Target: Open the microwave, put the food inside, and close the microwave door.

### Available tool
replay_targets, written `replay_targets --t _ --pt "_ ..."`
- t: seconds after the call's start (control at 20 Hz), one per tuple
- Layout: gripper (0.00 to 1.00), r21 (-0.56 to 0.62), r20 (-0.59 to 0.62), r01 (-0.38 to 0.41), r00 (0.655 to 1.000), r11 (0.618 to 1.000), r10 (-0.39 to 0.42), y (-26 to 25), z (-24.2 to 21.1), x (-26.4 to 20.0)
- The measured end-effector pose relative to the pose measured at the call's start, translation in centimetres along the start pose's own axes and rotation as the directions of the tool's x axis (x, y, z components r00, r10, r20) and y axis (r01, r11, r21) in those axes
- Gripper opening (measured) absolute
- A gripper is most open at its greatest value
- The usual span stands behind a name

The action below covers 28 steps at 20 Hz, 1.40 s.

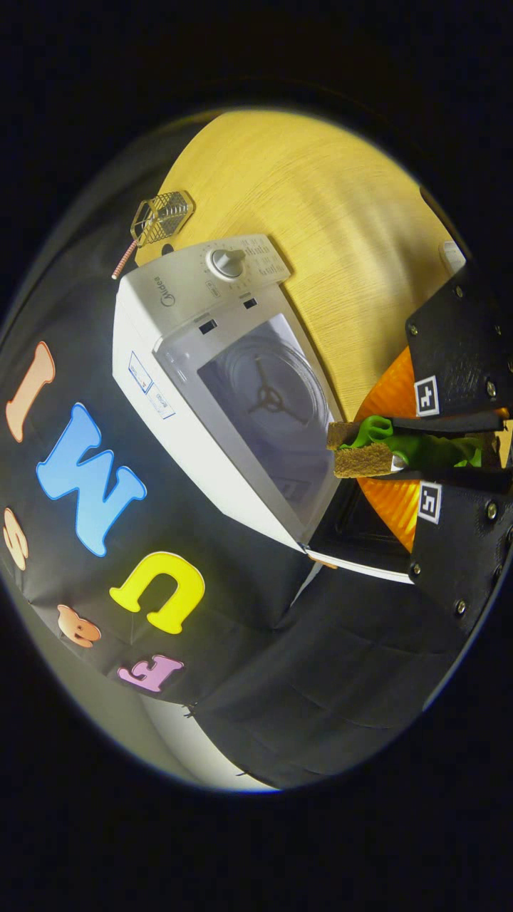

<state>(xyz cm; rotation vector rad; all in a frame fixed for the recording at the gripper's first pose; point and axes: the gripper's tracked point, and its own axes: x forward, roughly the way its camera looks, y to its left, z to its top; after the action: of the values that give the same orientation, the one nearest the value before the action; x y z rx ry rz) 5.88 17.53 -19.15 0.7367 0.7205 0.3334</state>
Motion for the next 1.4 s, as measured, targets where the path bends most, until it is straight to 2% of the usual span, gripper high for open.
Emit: replay_targets --t 0.45,0.9,1.4 --pt "0.19 0.061 0.130 0.014 0.991 0.998 -0.022 0.3 1.9 4.8" --pt "0.19 0.120 0.201 0.005 0.979 0.993 -0.029 -0.5 2.2 10.0" --pt "0.19 0.179 0.344 -0.004 0.937 0.984 -0.059 -2.1 4.8 14.6"
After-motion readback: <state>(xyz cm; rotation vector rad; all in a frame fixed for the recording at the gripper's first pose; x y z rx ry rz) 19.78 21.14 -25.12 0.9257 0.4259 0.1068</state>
